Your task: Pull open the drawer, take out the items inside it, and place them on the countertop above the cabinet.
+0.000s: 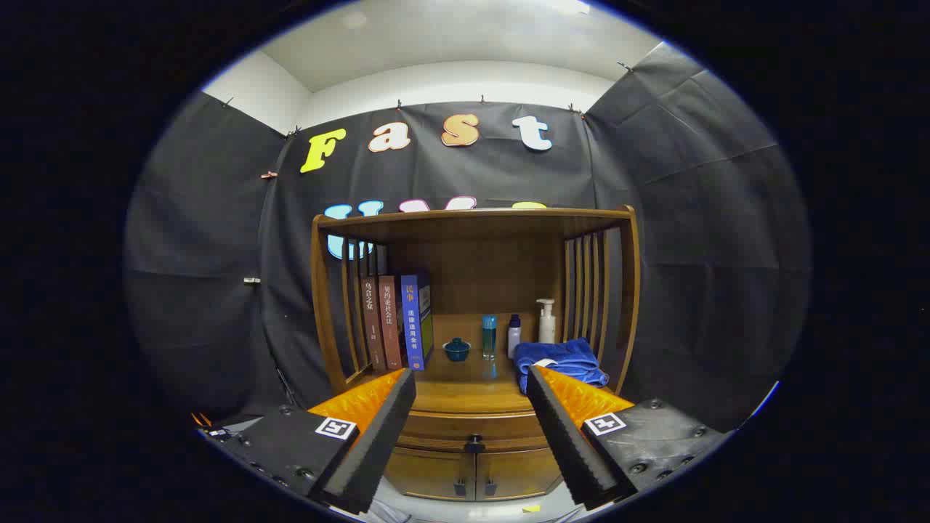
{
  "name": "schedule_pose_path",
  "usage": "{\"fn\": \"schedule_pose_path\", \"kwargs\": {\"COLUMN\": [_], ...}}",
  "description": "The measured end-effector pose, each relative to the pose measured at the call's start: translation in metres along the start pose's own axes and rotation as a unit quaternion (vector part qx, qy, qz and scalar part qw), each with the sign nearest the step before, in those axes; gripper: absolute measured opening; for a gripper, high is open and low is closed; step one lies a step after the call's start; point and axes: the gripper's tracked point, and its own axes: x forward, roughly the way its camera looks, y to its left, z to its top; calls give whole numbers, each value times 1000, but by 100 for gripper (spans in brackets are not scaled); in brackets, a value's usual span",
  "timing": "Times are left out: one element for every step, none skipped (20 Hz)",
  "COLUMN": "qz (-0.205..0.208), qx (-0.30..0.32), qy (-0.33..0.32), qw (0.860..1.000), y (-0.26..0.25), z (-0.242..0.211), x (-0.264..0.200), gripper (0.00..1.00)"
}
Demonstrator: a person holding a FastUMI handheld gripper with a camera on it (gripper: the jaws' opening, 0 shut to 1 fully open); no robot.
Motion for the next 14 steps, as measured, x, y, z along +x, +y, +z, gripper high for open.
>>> {"fn": "schedule_pose_path", "kwargs": {"qz": [5,8,9,10,11,12,12,12,11,11,10,10,9,10], "qx": [0,-1,-3,-4,-5,-5,-4,-3,-2,-2,-2,-2,-2,-2], "qy": [5,8,10,12,14,15,16,16,16,15,14,14,14,15], "qw": [1000,1000,1000,1000,1000,1000,1000,1000,1000,1000,1000,1000,1000,1000], "y": [5,8,10,11,13,12,12,11,11,11,11,10,10,11], "z": [-3,-6,-9,-11,-12,-14,-13,-13,-12,-13,-13,-12,-12,-14], "x": [2,2,3,5,6,5,6,7,8,9,9,9,10,9], "gripper": [98,98,98,98,98,98,98,98,98,99,98,98,98,98]}}
